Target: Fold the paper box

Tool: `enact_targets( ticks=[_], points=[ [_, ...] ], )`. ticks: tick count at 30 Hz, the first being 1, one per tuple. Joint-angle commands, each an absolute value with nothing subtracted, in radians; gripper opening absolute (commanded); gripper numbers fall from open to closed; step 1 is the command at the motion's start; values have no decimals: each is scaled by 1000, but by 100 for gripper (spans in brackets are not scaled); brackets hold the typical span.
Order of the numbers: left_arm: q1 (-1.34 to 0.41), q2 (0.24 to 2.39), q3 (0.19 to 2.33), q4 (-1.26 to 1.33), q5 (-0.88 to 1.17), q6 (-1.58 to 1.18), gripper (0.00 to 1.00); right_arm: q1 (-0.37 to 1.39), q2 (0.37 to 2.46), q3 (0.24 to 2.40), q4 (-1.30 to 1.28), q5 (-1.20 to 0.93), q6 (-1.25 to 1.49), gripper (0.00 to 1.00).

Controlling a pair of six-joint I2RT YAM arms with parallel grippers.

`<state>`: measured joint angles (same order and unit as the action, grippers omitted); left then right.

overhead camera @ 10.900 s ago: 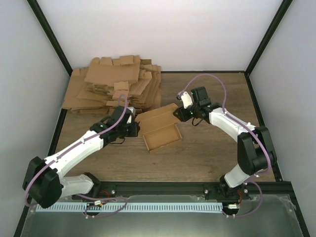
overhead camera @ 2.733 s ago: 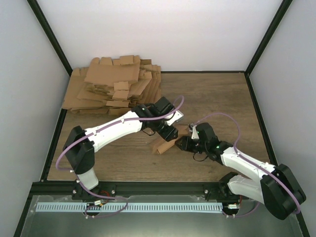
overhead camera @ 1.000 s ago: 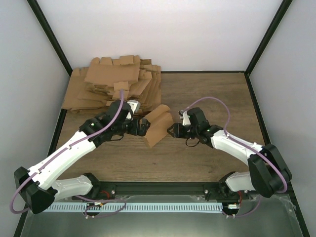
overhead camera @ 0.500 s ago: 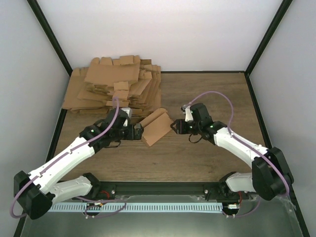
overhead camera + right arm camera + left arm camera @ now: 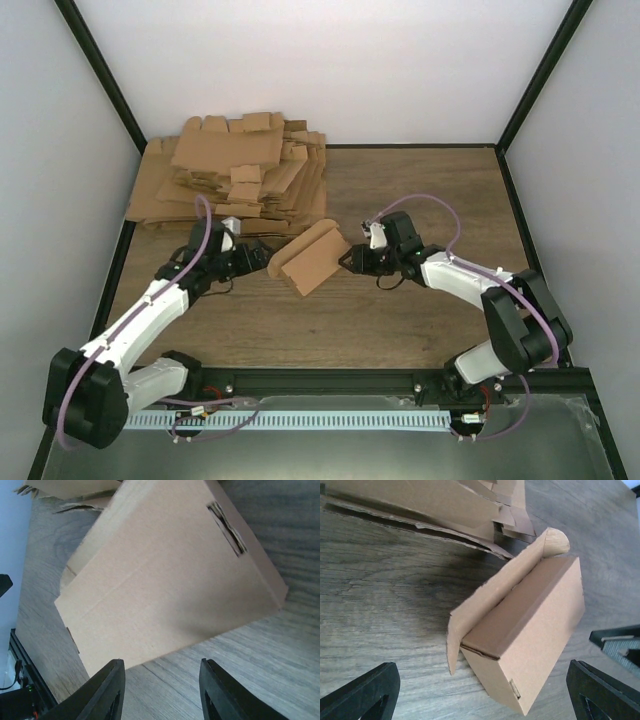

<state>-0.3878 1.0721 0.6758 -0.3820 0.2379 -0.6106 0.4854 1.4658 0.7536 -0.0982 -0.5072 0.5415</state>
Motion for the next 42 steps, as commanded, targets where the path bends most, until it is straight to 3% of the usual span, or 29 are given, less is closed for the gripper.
enact_targets(
  ticks=[1, 24, 35, 42],
  points=[
    [-298, 1106, 621, -241, 414, -636, 94, 482, 1481, 707, -33, -531, 600, 42],
    [-273, 1145, 646, -232, 472, -609, 95, 484, 1596, 687, 104, -472, 714, 34],
    [-272, 1139, 644, -235, 475, -606, 95, 484, 1478, 639, 135, -448, 687, 37],
    [-273, 1143, 647, -235, 479, -604, 95, 483, 1525, 677, 119, -453, 685, 37]
  ],
)
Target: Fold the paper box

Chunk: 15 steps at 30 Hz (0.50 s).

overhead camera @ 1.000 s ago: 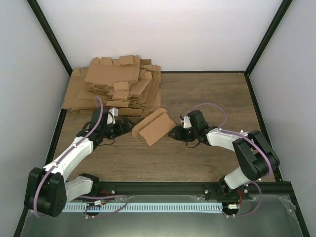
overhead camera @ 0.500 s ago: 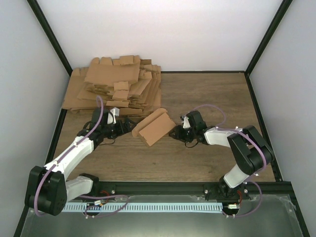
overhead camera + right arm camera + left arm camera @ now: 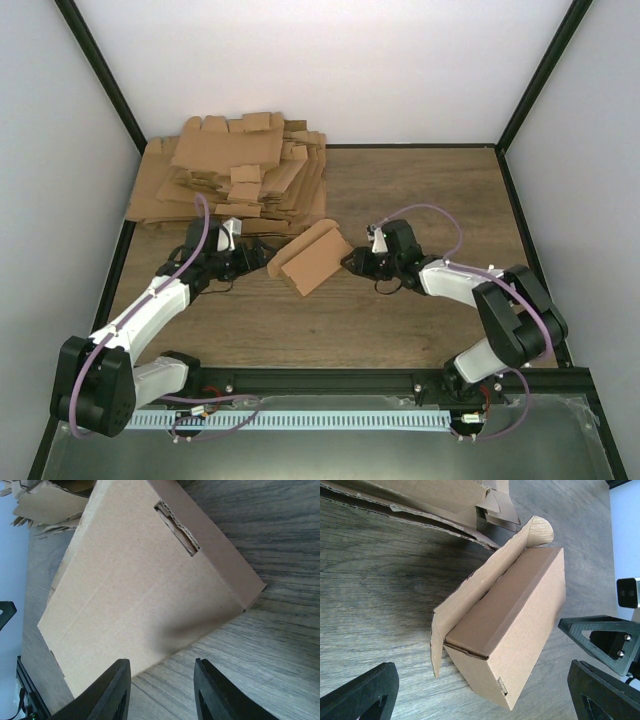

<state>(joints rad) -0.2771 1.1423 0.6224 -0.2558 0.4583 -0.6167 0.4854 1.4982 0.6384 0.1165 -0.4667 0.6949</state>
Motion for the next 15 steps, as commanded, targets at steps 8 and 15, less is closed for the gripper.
enact_targets(
  ticks=[8, 15],
  points=[
    [-273, 1136, 644, -244, 474, -598, 95, 483, 1579, 694, 118, -449, 679, 36],
    [-271, 1141, 645, -245, 472, -594, 95, 483, 1594, 672, 116, -435, 672, 36]
  ],
)
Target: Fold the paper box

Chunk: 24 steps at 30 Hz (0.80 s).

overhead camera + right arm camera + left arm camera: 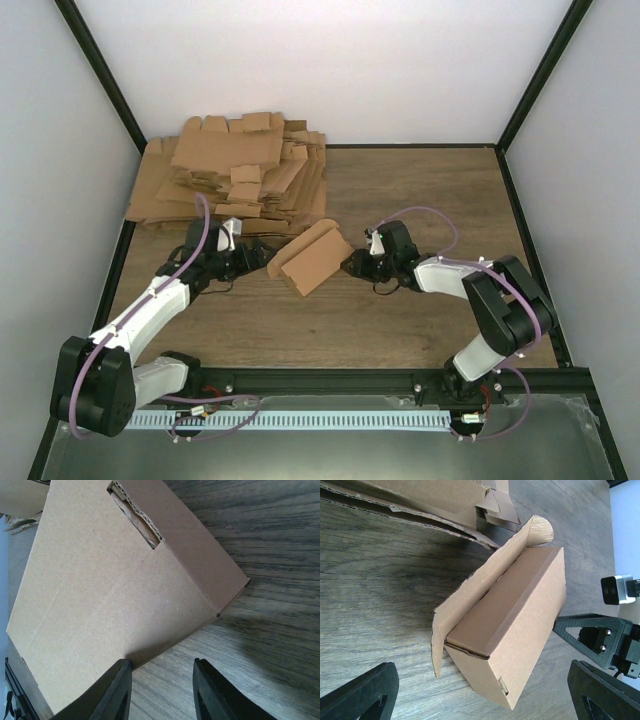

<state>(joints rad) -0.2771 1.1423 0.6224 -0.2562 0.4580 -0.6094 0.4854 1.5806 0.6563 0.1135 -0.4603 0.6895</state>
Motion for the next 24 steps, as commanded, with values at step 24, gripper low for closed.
enact_targets(
  ticks=[24],
  points=[
    [-273, 1159, 642, -238, 476, -585, 95, 484, 1496, 526, 99, -386, 652, 35]
  ],
)
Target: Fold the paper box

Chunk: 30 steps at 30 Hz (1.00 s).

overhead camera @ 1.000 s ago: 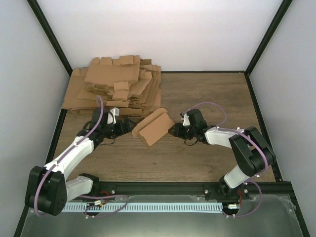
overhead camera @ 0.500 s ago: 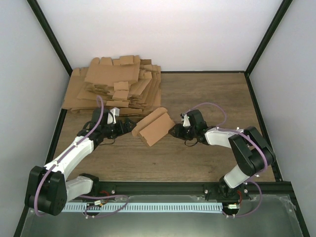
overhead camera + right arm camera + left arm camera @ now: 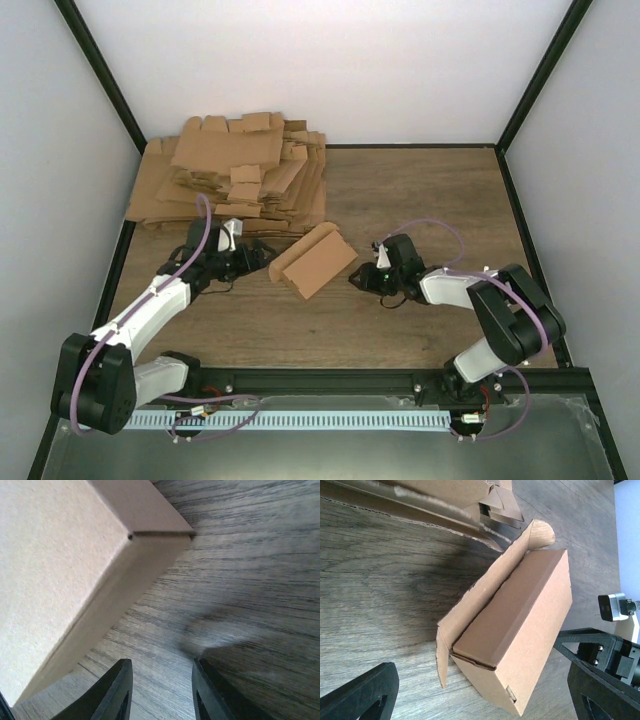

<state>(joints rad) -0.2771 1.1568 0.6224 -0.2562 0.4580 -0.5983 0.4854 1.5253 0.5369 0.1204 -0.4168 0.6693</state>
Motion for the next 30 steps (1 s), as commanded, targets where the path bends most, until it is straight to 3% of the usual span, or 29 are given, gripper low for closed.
enact_targets(
  ticks=[1, 12, 19, 30],
  points=[
    [-272, 1159, 643, -239, 474, -583, 95, 483, 1489, 529, 93, -382, 649, 35],
    [-271, 1163, 647, -241, 463, -575, 95, 482, 1423, 561, 145, -482, 640, 33],
    [-253, 1186, 634, -214, 467, -569, 96, 483, 1500, 602, 163, -500, 685, 40],
    [-224, 1329, 613, -95, 516, -559, 96, 483, 1585, 615, 216, -521, 715, 39]
  ],
)
